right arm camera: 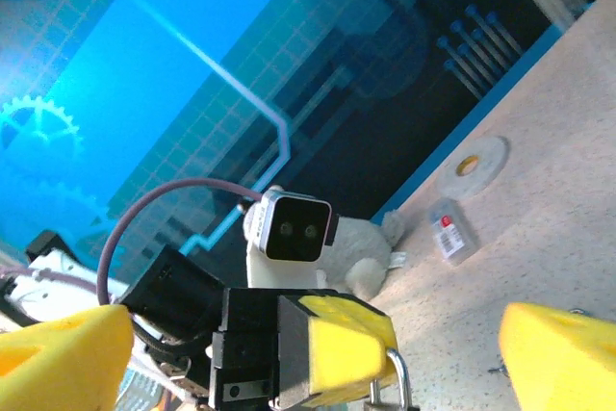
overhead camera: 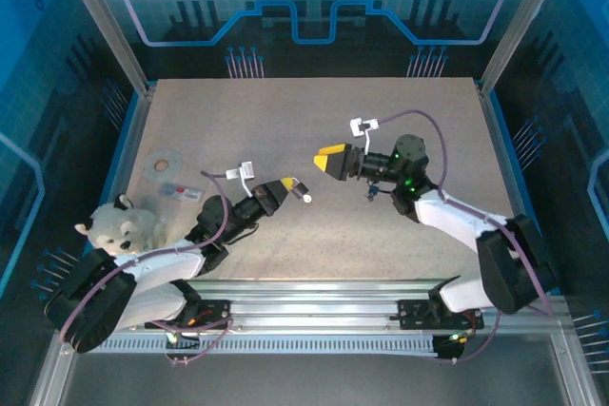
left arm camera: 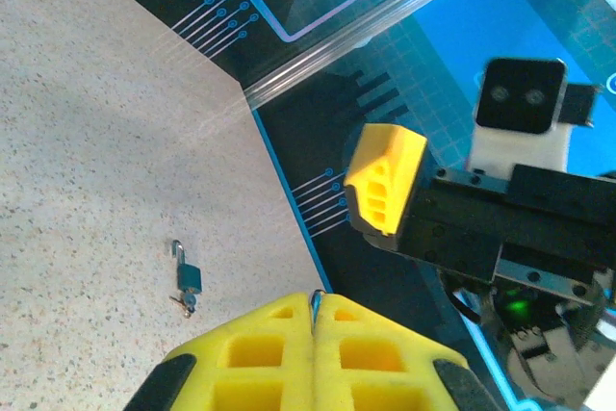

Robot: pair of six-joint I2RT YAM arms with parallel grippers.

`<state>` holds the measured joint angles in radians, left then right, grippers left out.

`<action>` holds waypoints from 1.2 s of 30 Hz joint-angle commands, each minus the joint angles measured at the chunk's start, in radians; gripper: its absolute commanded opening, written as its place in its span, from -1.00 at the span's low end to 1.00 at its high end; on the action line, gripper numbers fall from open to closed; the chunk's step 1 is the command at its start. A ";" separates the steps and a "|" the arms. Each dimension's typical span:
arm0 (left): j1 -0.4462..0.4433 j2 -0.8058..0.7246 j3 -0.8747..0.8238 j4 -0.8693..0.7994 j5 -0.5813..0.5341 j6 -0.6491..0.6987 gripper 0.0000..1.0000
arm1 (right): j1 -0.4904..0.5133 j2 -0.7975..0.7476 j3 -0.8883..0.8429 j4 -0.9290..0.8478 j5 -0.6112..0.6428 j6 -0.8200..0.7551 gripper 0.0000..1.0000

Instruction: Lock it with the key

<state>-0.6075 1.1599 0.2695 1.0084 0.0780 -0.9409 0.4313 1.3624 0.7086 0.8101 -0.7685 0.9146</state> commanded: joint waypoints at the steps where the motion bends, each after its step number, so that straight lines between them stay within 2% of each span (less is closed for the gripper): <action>1: 0.015 0.012 0.054 -0.012 0.031 -0.004 -1.00 | -0.011 -0.104 -0.014 -0.226 0.100 -0.163 1.00; 6: 0.023 0.030 0.116 -0.082 0.064 -0.015 -1.00 | -0.011 -0.248 -0.046 -0.410 0.250 -0.289 1.00; 12: 0.022 0.039 0.139 -0.081 0.046 -0.010 -1.00 | -0.010 -0.336 -0.168 -0.328 0.379 -0.265 1.00; 19: 0.022 0.094 0.182 -0.027 0.079 -0.036 -1.00 | -0.008 -0.315 -0.211 -0.253 0.326 -0.238 1.00; 28: 0.022 0.162 0.223 0.026 0.059 -0.089 -1.00 | -0.009 -0.299 -0.261 -0.169 0.293 -0.209 0.99; 31: 0.022 0.194 0.232 0.076 0.068 -0.127 -1.00 | -0.008 -0.255 -0.258 -0.119 0.246 -0.181 0.87; 36: 0.022 0.239 0.231 0.144 0.066 -0.177 -1.00 | -0.009 -0.202 -0.261 -0.036 0.194 -0.138 0.54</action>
<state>-0.5907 1.3819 0.4702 1.0420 0.1291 -1.0706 0.4305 1.1469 0.4530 0.6754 -0.5266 0.7433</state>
